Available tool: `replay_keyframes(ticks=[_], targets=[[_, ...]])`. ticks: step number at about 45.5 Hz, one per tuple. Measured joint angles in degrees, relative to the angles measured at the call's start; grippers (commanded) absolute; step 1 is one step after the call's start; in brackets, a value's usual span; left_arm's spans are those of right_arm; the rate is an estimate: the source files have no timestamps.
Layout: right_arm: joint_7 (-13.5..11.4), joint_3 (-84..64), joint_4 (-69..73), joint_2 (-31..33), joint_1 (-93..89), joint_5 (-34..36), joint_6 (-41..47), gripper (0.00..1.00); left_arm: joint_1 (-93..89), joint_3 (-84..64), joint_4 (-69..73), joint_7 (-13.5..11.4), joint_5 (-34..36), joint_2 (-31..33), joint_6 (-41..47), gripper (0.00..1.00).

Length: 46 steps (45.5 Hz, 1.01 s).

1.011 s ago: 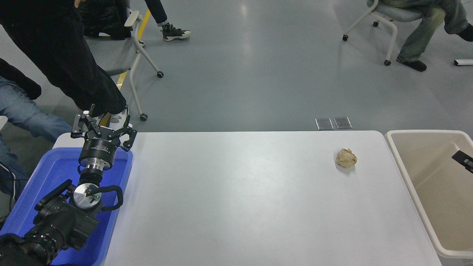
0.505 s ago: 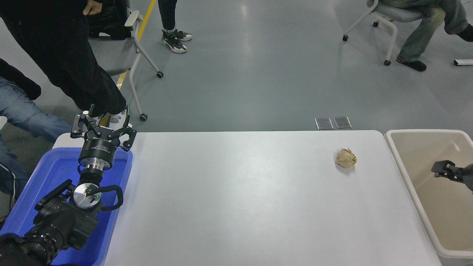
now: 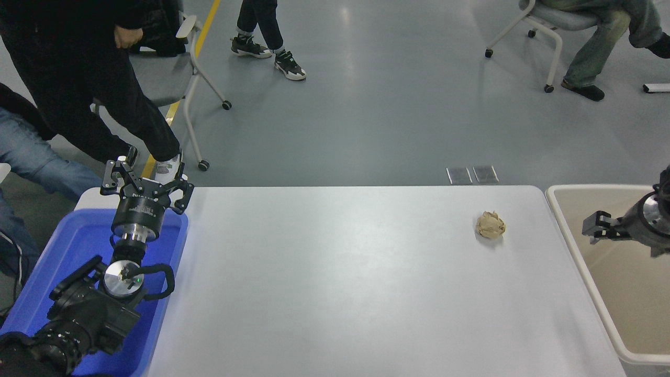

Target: Pick up foil plate and place in dustbin

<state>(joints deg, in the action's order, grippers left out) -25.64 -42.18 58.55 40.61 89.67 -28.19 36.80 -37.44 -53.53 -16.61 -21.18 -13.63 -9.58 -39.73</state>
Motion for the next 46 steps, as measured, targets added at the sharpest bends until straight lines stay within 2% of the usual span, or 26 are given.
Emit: replay_keyframes(ticks=[16, 31, 46], targets=[[-0.7, -9.2, 2.2, -10.6, 11.7, 10.3, 6.8, 1.00, 0.0, 0.0, 0.0, 0.0, 0.0, 0.0, 0.0, 0.99], [-0.7, -11.5, 3.1, -13.8, 18.2, 18.8, 7.9, 1.00, 0.0, 0.0, 0.0, 0.0, 0.0, 0.0, 0.1, 0.99], [-0.7, -12.5, 3.2, -14.6, 22.7, 20.2, 8.1, 1.00, 0.0, 0.0, 0.0, 0.0, 0.0, 0.0, 0.1, 0.99]])
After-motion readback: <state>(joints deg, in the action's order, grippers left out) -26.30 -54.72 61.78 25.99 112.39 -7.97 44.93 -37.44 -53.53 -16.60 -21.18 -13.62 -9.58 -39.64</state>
